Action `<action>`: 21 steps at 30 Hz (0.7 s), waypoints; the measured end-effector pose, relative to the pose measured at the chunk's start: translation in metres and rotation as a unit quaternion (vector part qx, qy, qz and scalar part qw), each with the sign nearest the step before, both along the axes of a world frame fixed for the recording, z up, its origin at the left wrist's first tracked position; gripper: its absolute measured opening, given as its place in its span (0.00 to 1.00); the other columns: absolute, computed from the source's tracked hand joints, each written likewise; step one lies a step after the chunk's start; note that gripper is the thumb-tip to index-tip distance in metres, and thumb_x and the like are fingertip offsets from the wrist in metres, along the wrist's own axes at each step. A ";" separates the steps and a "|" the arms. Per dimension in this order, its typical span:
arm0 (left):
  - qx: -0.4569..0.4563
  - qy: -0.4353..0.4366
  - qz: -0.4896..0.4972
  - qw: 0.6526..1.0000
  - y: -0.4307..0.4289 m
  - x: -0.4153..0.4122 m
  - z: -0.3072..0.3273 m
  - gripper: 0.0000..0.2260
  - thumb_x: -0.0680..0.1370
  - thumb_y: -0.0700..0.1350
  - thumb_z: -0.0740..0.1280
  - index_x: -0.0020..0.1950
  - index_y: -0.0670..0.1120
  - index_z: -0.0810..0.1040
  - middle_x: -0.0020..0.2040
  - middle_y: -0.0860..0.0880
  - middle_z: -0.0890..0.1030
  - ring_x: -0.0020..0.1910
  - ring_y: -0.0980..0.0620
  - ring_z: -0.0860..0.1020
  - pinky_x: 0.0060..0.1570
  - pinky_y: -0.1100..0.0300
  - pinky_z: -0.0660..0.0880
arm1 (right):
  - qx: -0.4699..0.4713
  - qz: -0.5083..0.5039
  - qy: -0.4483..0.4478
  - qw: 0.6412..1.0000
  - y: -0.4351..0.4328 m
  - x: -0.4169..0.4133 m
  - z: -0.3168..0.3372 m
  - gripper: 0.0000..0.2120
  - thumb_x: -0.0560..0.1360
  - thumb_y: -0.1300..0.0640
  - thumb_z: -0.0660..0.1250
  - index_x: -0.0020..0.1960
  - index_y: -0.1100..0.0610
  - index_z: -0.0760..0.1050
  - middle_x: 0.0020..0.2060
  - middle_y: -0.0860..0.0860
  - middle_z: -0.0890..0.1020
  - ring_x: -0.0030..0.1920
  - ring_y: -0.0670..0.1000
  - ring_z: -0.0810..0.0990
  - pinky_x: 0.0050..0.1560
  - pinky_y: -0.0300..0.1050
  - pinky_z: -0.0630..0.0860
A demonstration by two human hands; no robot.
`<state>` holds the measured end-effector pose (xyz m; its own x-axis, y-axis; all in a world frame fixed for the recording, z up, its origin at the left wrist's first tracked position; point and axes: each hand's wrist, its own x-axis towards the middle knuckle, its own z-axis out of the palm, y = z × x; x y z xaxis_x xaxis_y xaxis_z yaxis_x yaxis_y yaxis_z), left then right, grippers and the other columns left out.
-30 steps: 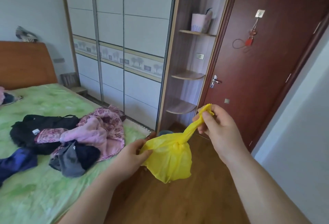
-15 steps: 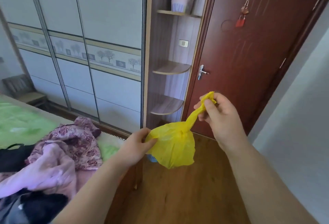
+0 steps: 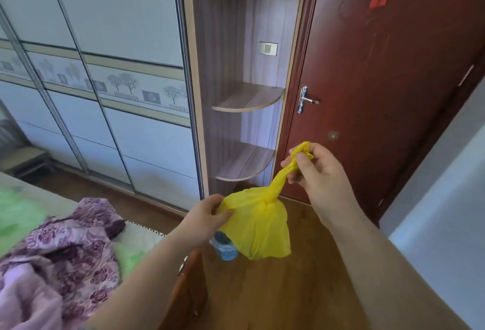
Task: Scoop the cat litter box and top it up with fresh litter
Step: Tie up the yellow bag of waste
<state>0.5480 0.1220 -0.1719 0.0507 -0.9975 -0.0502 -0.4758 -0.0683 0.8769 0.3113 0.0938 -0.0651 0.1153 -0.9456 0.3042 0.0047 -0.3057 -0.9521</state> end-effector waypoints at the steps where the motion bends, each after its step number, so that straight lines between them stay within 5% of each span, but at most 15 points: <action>1: 0.011 -0.001 0.012 1.000 -0.020 -0.003 -0.007 0.10 0.70 0.58 0.68 0.46 0.55 0.78 0.41 0.45 0.81 0.40 0.50 0.79 0.47 0.45 0.77 | 0.014 0.009 -0.002 1.000 -0.023 -0.003 -0.006 0.08 0.83 0.63 0.59 0.50 0.59 0.76 0.40 0.53 0.85 0.37 0.50 0.78 0.43 0.47 0.78; 6: 0.066 -0.019 0.059 0.996 -0.108 -0.012 -0.040 0.02 0.76 0.47 0.69 0.45 0.50 0.77 0.35 0.51 0.76 0.32 0.52 0.75 0.36 0.51 0.75 | 0.075 0.060 0.004 0.995 -0.130 -0.006 -0.046 0.07 0.83 0.62 0.59 0.52 0.60 0.76 0.40 0.53 0.84 0.38 0.49 0.79 0.44 0.45 0.79; 12: 0.132 -0.015 0.140 0.981 -0.180 0.005 -0.086 0.04 0.74 0.41 0.68 0.49 0.47 0.78 0.38 0.51 0.78 0.36 0.55 0.75 0.37 0.63 0.72 | 0.154 0.069 0.019 0.986 -0.224 0.025 -0.102 0.08 0.83 0.61 0.60 0.53 0.61 0.77 0.43 0.53 0.85 0.44 0.49 0.83 0.47 0.45 0.79; 17: 0.174 -0.012 0.167 0.971 -0.244 0.041 -0.132 0.07 0.74 0.40 0.67 0.51 0.46 0.77 0.44 0.47 0.81 0.44 0.49 0.79 0.45 0.54 0.75 | 0.192 0.080 0.051 0.977 -0.292 0.066 -0.147 0.08 0.83 0.63 0.60 0.51 0.58 0.77 0.43 0.54 0.85 0.42 0.49 0.83 0.46 0.44 0.79; 21: 0.221 -0.002 0.160 0.962 -0.293 0.073 -0.175 0.07 0.74 0.40 0.67 0.50 0.49 0.75 0.43 0.52 0.79 0.42 0.52 0.77 0.38 0.62 0.72 | 0.230 0.083 0.095 0.965 -0.341 0.101 -0.189 0.09 0.83 0.63 0.60 0.49 0.54 0.77 0.42 0.52 0.85 0.42 0.50 0.83 0.48 0.50 0.80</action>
